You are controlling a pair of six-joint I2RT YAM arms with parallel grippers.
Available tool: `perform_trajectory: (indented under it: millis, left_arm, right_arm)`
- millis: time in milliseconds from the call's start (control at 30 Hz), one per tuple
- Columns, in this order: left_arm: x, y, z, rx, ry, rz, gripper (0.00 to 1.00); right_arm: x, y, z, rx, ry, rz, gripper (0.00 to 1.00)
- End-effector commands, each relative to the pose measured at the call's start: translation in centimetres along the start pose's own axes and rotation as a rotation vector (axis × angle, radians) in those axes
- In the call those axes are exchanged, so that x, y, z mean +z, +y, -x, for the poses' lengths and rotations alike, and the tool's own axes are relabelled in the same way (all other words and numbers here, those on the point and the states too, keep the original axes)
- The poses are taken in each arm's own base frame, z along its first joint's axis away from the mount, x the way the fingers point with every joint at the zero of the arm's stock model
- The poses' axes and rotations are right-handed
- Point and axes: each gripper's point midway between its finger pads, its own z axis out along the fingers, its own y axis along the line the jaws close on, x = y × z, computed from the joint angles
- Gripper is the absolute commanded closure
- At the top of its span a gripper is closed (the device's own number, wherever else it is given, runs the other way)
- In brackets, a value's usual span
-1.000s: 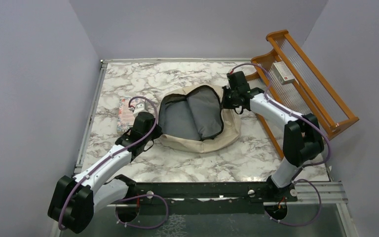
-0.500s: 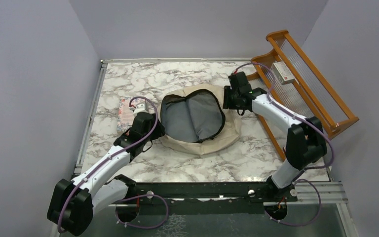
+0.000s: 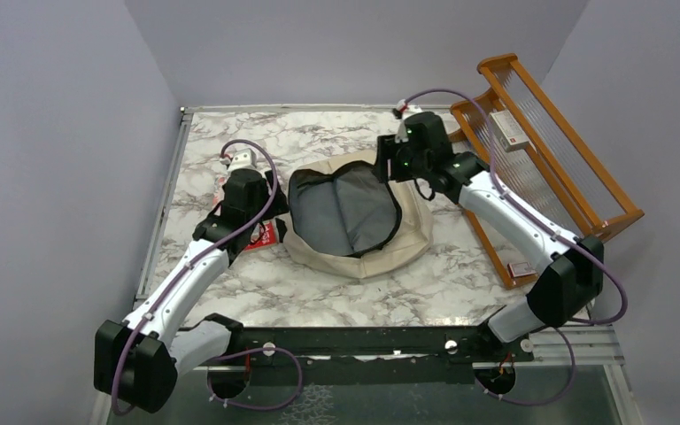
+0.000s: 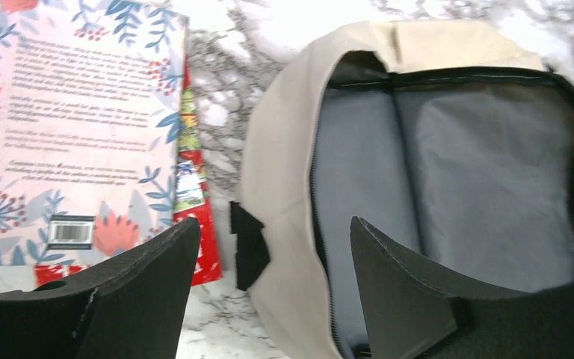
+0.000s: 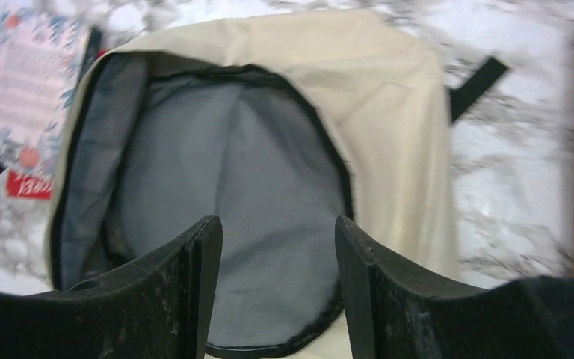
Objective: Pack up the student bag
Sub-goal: Pick up the book from the center of the board.
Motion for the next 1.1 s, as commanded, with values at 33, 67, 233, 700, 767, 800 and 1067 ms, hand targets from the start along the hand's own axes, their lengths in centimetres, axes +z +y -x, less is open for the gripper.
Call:
perform_trajectory:
  millis: [33, 67, 233, 700, 767, 800, 1067]
  left_arm:
    - [0.7, 3.7, -0.5, 0.017, 0.06, 0.114, 0.24]
    - [0.7, 4.4, -0.4, 0.01, 0.062, 0.136, 0.23]
    - [0.7, 8.1, 0.0, -0.023, 0.075, 0.245, 0.18]
    - [1.1, 17.1, 2.2, -0.197, 0.039, 0.442, 0.09]
    - [1.9, 17.7, 2.6, -0.212, 0.031, 0.434, 0.09]
    - [2.3, 17.9, 2.6, -0.217, 0.035, 0.423, 0.09]
    - [5.4, 19.6, 2.2, -0.236, 0.064, 0.365, 0.09]
  right_arm:
    - [2.3, 7.2, -2.7, -0.173, 0.099, 0.162, 0.39]
    - [2.9, 7.9, -3.4, -0.206, 0.114, 0.149, 0.38]
    - [7.6, 8.5, -7.9, -0.314, 0.242, 0.047, 0.36]
    - [7.2, 13.4, -6.3, -0.149, 0.167, 0.161, 0.35]
    - [5.8, 15.4, -4.5, -0.078, 0.113, 0.25, 0.35]
    - [5.1, 16.6, -3.8, -0.041, 0.093, 0.311, 0.35]
    - [5.1, 24.1, -1.3, 0.179, 0.124, 0.623, 0.35]
